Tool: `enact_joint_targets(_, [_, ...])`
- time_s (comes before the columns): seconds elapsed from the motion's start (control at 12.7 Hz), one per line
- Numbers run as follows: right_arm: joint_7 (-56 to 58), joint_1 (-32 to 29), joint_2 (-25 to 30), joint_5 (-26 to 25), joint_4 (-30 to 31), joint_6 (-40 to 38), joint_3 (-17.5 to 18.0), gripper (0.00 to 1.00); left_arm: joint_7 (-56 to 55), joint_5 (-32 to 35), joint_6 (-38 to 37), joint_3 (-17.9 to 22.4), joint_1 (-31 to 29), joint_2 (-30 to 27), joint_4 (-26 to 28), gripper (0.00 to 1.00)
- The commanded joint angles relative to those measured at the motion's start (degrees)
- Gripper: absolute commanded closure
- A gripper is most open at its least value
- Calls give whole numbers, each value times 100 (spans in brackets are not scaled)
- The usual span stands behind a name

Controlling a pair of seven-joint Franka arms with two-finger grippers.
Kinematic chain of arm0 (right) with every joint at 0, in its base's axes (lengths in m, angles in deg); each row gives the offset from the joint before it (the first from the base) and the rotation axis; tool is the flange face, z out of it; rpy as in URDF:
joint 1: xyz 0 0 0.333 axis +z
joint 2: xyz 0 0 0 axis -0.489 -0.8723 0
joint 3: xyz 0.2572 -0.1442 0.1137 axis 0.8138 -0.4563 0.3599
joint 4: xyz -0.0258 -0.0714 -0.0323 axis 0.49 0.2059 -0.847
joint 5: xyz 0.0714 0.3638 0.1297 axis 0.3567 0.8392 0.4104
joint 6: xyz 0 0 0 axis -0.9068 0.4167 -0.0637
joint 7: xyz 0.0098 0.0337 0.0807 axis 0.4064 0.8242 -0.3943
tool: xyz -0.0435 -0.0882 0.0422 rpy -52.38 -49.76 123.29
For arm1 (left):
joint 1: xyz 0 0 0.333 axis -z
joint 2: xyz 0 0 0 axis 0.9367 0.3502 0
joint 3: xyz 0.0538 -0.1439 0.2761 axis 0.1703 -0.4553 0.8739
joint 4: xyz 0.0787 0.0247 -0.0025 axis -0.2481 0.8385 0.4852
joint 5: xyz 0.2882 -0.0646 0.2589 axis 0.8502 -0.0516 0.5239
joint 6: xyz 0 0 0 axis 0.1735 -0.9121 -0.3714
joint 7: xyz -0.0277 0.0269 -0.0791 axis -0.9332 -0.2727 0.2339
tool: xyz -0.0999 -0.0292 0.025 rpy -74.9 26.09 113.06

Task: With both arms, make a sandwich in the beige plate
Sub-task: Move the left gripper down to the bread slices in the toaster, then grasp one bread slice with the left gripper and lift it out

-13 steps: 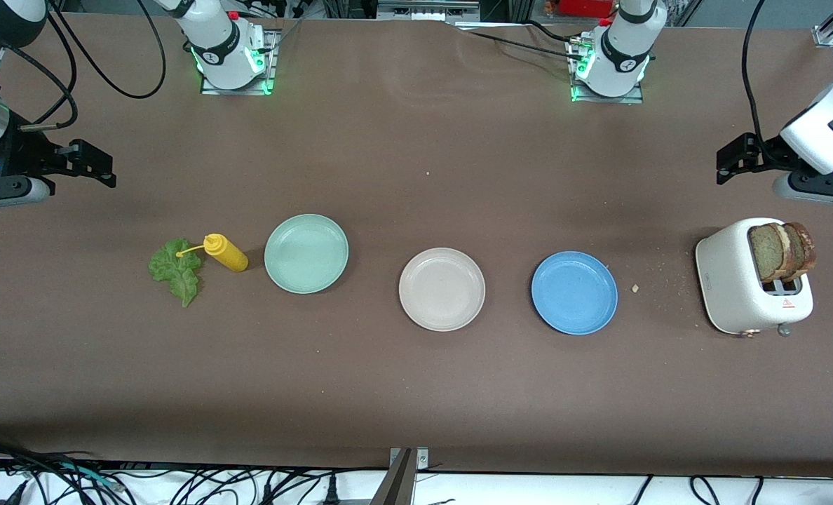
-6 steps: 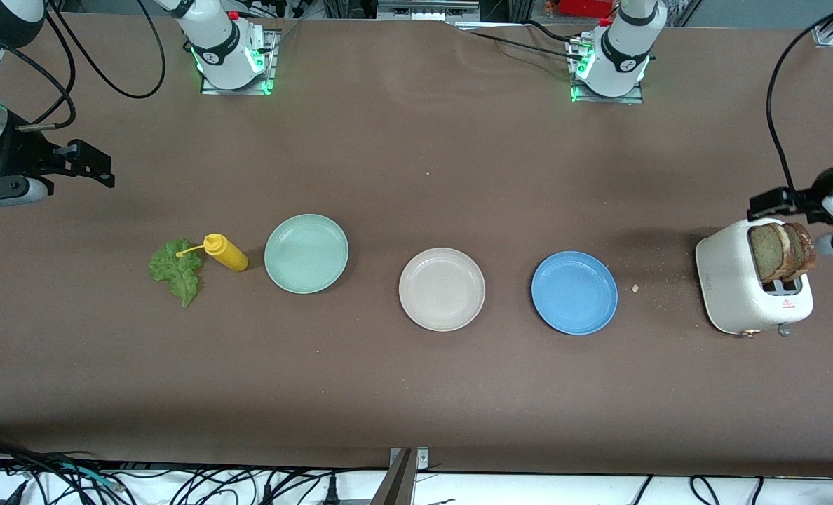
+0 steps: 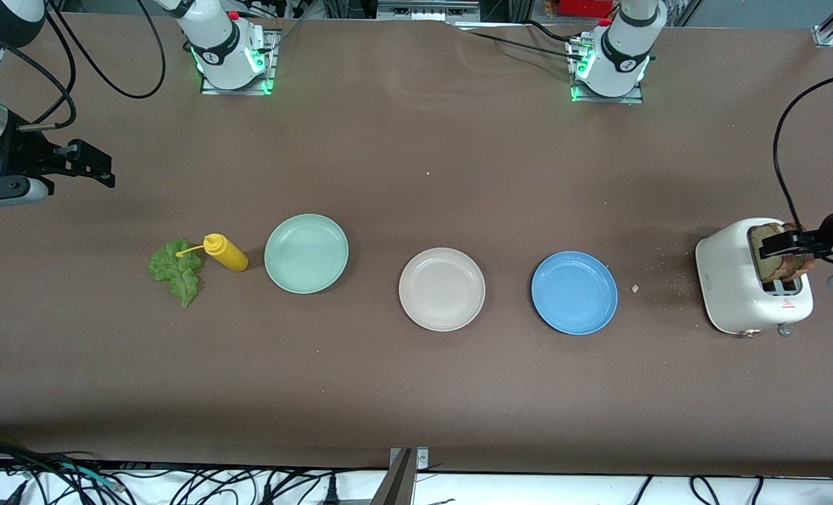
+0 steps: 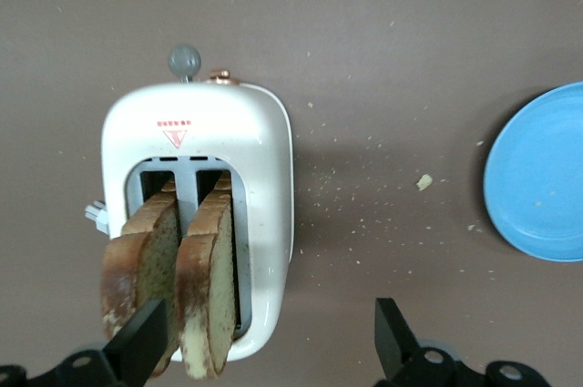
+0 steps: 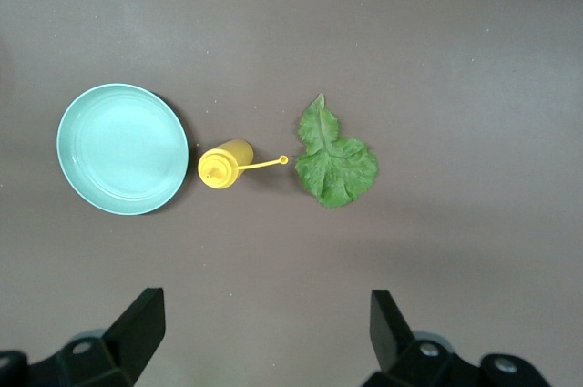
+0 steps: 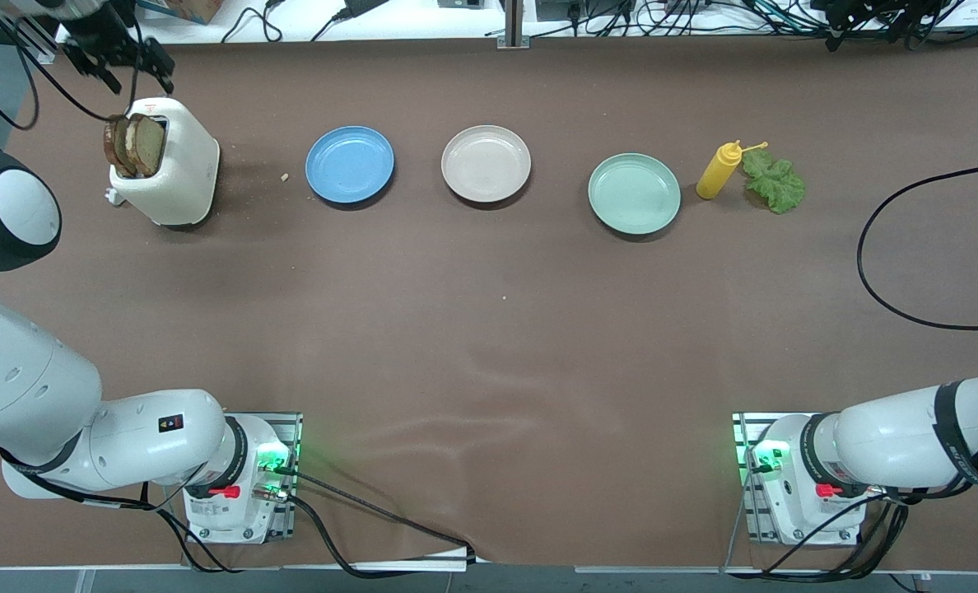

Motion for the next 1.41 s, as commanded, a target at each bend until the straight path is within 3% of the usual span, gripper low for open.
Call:
enact_joint_targets(0.0, [-73,4,37,-5,-101,-73,29,0,220,491,711,-68,-142,-397,929,0])
enact_joint_targets(0.39, [-65,4,37,-13,-110,-73,29,0,203,554,951,-76,-257,-407,1238,0])
enact_joint_targets(0.47, [-73,4,37,-13,-110,-73,38,0,194,554,942,-76,-274,-407,1274,8])
enact_joint_targets(0.63, [-65,4,37,-13,-110,-73,38,0,168,554,742,-76,-301,-434,1256,86])
enact_joint_targets(0.71, [-65,4,37,-13,-110,-73,29,0,168,554,557,-76,-301,-425,1187,100])
enact_joint_targets(1.18, [-73,4,37,-13,-110,-73,29,0,203,589,275,-59,-432,-645,1142,100])
enact_joint_targets(1.34, [-73,4,37,-13,-110,-73,29,0,203,720,21,-85,-433,-689,889,100])
